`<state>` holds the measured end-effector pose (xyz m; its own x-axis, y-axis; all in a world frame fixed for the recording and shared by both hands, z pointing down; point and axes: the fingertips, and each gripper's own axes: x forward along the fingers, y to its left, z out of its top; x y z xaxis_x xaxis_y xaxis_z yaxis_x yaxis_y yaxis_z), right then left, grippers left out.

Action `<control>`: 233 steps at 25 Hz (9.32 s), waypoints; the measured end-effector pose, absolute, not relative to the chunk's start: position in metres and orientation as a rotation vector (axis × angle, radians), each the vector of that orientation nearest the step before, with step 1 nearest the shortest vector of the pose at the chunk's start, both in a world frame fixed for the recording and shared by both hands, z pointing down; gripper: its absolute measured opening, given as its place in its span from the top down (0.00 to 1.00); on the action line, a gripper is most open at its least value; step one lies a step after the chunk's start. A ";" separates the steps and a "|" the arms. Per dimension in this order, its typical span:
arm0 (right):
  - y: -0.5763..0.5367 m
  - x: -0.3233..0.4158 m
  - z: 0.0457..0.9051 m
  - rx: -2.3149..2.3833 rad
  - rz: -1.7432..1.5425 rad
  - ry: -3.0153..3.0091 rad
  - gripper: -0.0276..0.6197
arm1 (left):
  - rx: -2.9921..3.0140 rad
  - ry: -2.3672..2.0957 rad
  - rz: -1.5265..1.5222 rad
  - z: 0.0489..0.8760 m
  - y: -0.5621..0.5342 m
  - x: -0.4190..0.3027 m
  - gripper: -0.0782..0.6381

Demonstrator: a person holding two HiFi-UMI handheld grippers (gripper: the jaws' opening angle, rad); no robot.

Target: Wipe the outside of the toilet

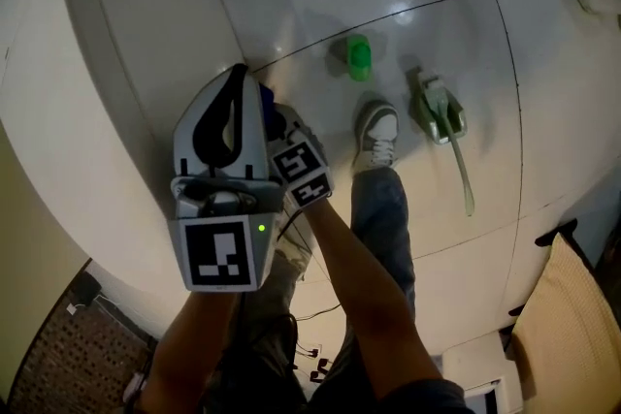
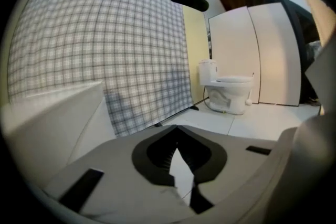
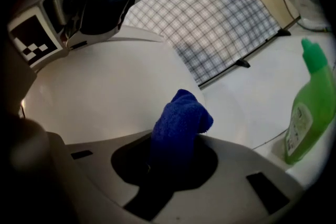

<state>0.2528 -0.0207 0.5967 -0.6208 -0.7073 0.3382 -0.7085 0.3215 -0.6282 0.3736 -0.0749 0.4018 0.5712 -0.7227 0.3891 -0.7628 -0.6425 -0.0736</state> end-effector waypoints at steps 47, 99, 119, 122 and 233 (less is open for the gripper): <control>0.247 0.125 0.300 2.253 0.750 -2.364 0.84 | 3.000 -0.618 0.604 0.261 0.229 0.108 0.87; 0.174 0.118 0.601 2.624 0.883 -2.030 0.84 | 3.085 -0.254 0.801 0.504 0.213 0.055 0.87; 0.207 0.052 0.623 2.722 1.074 -2.014 0.84 | 3.035 -0.343 0.932 0.521 0.210 0.022 0.87; 0.201 0.101 0.646 2.741 1.037 -1.968 0.84 | 3.021 -0.214 0.931 0.531 0.227 0.039 0.87; -0.128 -0.156 0.446 2.098 0.635 -1.980 0.84 | 2.558 -1.300 0.333 0.399 -0.228 -0.276 0.87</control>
